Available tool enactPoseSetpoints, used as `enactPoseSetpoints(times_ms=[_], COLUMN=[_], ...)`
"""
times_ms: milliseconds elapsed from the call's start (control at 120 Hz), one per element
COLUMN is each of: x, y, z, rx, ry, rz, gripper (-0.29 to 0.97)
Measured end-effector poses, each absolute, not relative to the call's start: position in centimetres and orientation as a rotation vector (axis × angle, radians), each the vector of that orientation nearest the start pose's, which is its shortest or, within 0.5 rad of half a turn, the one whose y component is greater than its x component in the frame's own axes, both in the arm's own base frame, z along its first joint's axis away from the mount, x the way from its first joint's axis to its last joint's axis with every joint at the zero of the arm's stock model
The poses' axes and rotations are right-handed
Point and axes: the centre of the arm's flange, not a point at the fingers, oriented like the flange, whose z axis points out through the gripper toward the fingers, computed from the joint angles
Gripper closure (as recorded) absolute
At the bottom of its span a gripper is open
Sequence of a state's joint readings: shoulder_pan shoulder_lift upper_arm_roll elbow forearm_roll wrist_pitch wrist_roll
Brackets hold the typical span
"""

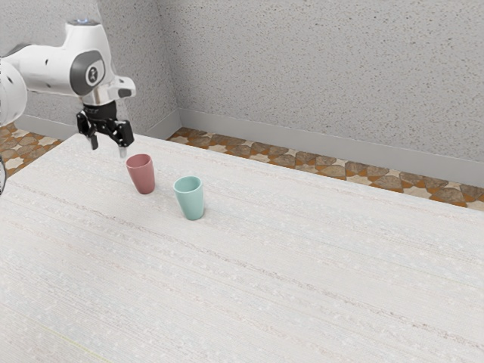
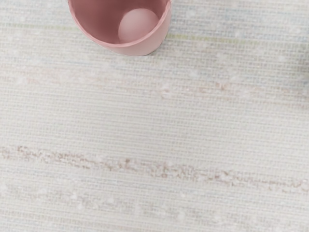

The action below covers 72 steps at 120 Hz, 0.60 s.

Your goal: Place the left cup onto the right cup

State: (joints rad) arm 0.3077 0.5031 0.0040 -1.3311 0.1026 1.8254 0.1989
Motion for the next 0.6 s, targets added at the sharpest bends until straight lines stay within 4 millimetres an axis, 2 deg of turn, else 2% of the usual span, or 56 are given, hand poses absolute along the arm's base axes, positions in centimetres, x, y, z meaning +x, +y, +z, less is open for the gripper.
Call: enactPoseSetpoints(times_ms=[292,508,600], x=[69.9,70.2,70.4], y=[24.4,25.7,26.4], z=[41.3,41.0,40.1], rx=[-3.08,-3.076,-3.078], ry=[-0.106,-0.107,-0.111], rz=[0.009,-0.007,-0.004], gripper=[0.0,0.0,0.0])
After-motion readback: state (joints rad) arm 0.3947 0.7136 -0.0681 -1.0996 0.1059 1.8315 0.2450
